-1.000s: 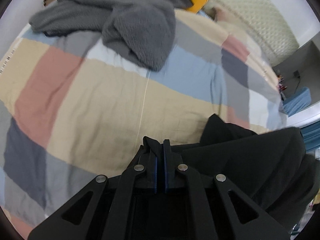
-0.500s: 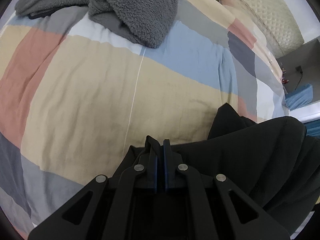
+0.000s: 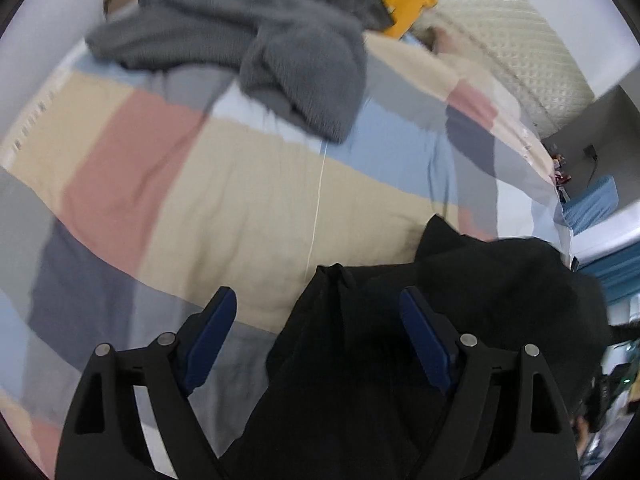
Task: Fold large clothes
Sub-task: 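Lay the folded hem down and open both tools, then press the folded jacket flat with both open tools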
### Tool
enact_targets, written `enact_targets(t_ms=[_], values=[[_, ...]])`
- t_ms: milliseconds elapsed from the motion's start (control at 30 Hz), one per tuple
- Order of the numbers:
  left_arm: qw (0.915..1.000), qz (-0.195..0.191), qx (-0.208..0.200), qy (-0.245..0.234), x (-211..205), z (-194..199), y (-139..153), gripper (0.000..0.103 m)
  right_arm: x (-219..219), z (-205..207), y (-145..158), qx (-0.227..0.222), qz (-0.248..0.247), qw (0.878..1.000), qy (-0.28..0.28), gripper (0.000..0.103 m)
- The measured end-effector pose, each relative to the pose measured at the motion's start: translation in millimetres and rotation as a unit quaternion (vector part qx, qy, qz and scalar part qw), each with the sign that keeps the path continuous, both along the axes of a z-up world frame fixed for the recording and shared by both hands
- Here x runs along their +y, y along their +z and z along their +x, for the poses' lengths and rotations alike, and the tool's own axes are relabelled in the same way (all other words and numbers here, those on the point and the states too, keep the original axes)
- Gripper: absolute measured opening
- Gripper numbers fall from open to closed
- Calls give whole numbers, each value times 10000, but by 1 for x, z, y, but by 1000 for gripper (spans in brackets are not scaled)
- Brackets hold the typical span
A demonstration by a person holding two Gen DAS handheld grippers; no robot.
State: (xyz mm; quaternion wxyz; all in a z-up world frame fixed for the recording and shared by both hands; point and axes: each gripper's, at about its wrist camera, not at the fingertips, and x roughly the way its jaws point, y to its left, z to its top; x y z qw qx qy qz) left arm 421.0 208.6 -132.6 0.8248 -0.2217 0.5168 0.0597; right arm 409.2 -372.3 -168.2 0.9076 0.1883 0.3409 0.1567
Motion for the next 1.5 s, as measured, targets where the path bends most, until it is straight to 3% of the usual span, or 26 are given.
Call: enact_targets(t_ms=[167,333,500,567,667,767,900,1067,1133,1233,1333,1500], values=[[9963,232,-774,-302,-38,-17,68,83,28,-38,71,-725,-522,9960,65,79],[9832,280,-1578,-870,-107,-31,143,83,52,-57,130,-1209,-522,9912,142,85],[9683,302,-2138,-1255,-157,-38,193,83,68,-63,157,-1404,-694,9876,111,92],[9649,422,-2225,-1327,-170,-36,195,83,69,-66,154,-1414,-777,9869,75,97],[9642,520,-2202,-1380,-182,-33,171,83,77,-63,132,-1284,-889,9877,102,98],[9625,970,-2066,-1470,-190,-32,131,83,85,-56,100,-1134,-1091,9874,192,98],[9642,1263,-1817,-1464,-186,-26,76,83,101,-45,53,-1010,-1411,9842,349,98],[9621,1691,-1548,-1477,-188,-8,23,83,131,-11,-9,-682,-1925,9773,572,98],[9638,1684,-1419,-1502,-190,2,0,83,139,3,-30,-600,-1980,9763,627,98],[9604,1836,-1398,-1562,-197,14,-8,83,142,20,-49,-523,-1952,9776,597,98],[9629,1690,-1454,-1520,-194,22,-10,84,141,37,-55,-401,-1930,9791,504,98],[9561,2029,-1303,-1668,-205,47,-19,84,148,64,-63,-259,-2043,9775,451,102]])
